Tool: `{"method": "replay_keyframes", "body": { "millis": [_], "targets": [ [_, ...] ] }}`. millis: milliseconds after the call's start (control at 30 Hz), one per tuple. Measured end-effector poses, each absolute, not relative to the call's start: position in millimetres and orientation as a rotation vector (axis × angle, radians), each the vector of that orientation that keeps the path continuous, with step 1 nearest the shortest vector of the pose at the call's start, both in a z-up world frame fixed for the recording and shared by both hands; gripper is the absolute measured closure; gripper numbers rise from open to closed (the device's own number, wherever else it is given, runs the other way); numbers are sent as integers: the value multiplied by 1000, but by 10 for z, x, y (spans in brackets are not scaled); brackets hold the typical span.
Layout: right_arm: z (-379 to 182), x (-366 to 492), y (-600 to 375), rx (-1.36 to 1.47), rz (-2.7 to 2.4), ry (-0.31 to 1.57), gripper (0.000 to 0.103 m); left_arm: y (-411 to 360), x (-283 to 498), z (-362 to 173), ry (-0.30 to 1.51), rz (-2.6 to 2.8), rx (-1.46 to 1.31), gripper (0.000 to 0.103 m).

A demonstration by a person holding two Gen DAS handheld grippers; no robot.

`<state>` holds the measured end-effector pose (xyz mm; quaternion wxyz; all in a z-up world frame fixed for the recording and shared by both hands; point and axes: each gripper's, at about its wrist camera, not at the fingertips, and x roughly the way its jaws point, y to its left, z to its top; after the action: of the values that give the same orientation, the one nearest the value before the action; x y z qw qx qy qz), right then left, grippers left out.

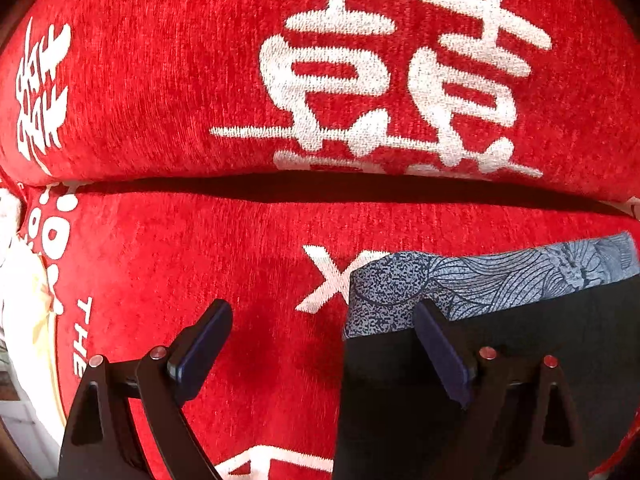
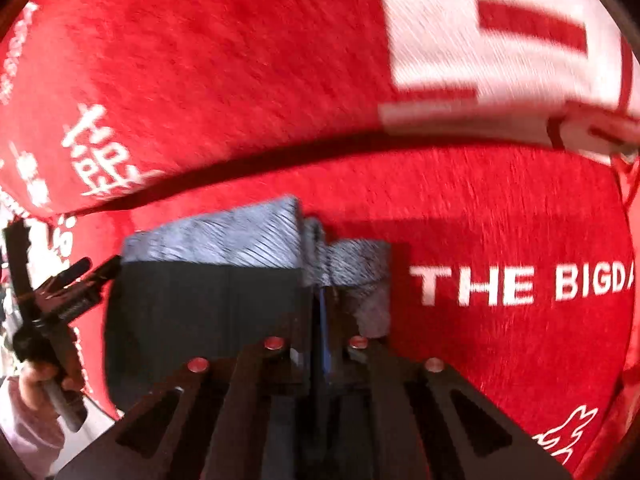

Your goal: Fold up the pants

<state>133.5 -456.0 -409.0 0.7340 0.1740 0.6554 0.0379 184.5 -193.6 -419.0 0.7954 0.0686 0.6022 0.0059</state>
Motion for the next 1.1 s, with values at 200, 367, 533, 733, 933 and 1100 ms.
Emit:
{"method": "replay_keyframes", "body": {
  "millis": [200, 367, 533, 733, 933, 1100],
  "targets": [
    [-4016, 1205, -4659, 495, 85, 1418, 98, -1918, 1797, -4176, 1285, 1, 162, 5],
    [-3864, 928, -4913, 682, 117, 1361, 72, -1914, 1766, -4161, 1280, 11, 153, 5],
    [-3897, 738, -5069, 828, 175, 1332, 58, -1900, 1764, -4182, 1281, 6, 153, 5],
    [-3832, 605, -5175, 963, 207, 1246, 58, -1919, 1757, -4166, 1275, 9, 174, 5],
    [-4060, 712, -4885, 784, 254, 1422, 88, -1925, 1749, -4160, 1284, 17, 162, 5],
    [-3860, 682, -4736, 596, 277, 1408, 98, -1916, 1638, -4001, 1281, -30, 154, 5]
  ]
}}
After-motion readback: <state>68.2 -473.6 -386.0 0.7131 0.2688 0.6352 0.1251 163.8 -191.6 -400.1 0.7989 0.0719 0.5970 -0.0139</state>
